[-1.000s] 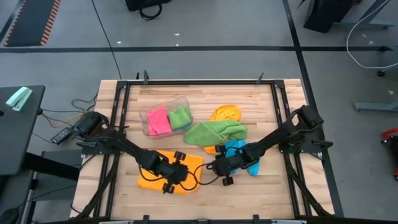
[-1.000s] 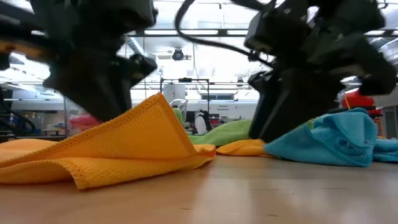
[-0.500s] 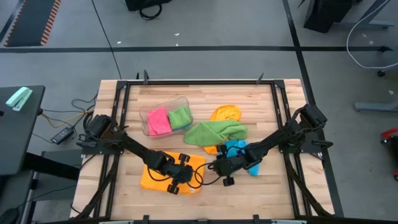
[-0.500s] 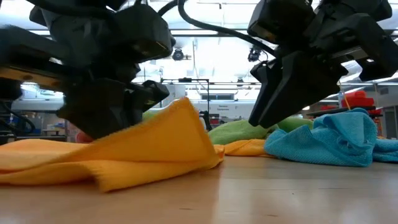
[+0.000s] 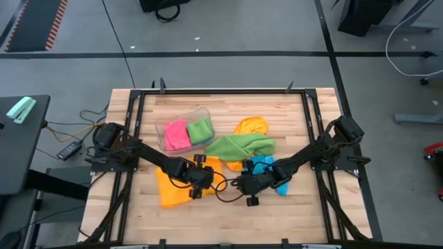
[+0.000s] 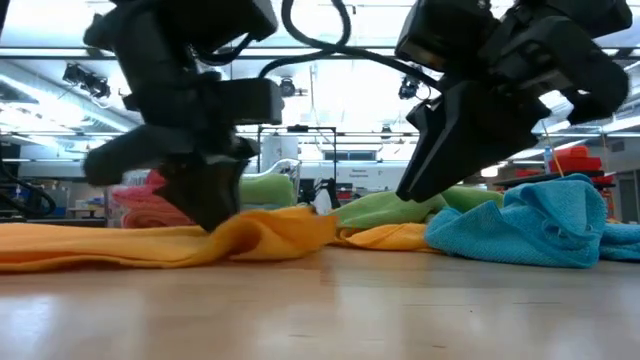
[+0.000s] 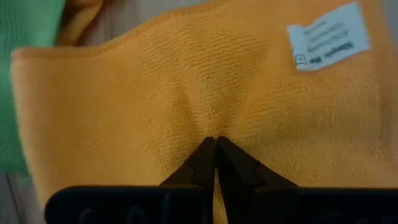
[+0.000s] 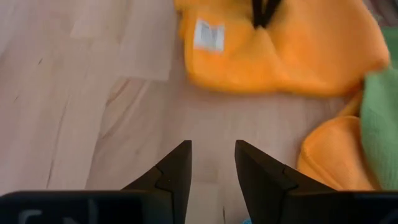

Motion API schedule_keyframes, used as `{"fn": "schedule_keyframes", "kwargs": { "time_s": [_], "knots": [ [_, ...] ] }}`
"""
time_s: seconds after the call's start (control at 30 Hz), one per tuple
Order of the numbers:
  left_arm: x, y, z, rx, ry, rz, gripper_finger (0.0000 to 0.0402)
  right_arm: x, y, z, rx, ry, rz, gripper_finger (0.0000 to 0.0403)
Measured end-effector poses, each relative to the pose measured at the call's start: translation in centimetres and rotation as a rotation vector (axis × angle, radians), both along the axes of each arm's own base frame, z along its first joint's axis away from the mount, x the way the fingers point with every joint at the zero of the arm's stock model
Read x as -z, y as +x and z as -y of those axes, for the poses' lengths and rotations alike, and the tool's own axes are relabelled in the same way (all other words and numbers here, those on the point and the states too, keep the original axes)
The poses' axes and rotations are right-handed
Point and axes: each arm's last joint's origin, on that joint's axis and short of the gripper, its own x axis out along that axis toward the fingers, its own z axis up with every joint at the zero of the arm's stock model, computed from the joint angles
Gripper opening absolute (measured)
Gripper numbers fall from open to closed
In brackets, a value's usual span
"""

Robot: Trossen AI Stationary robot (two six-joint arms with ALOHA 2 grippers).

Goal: Fold microfiber towels
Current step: Fold the bottom yellow microfiber towel

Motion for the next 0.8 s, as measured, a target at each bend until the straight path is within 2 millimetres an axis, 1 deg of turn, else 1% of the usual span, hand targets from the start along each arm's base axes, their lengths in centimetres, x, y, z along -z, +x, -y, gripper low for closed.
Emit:
{"fn": "schedule_keyframes", "kwargs": {
  "time_s": [0.17, 0.37, 0.53, 0.63, 0.8],
  "knots": [
    [-1.5, -0.5, 0.1, 0.007, -0.010, 0.016, 0.0022, -0.1, 0.1, -0.1, 0.041, 0.041, 0.020, 0.0131],
    [-1.6, -0.7, 0.5, 0.021, -0.011, 0.014, 0.0019, -0.3, 0.4, -0.2, 0.054, 0.066, 0.055, 0.0141],
    [-1.5, -1.4, 1.3, 0.050, 0.003, -0.021, 0.0024, 0.1, -0.1, 0.0, 0.135, 0.105, -0.002, 0.0157],
    [-1.5, -1.6, 1.6, 0.077, 0.013, -0.033, 0.0020, 0.0, 0.0, 0.0, 0.123, 0.094, 0.007, 0.0159],
    [-1.6, -1.5, 1.8, 0.107, 0.019, -0.019, 0.0015, -0.3, 0.3, 0.0, 0.105, -0.002, 0.077, 0.0157]
  ]
}}
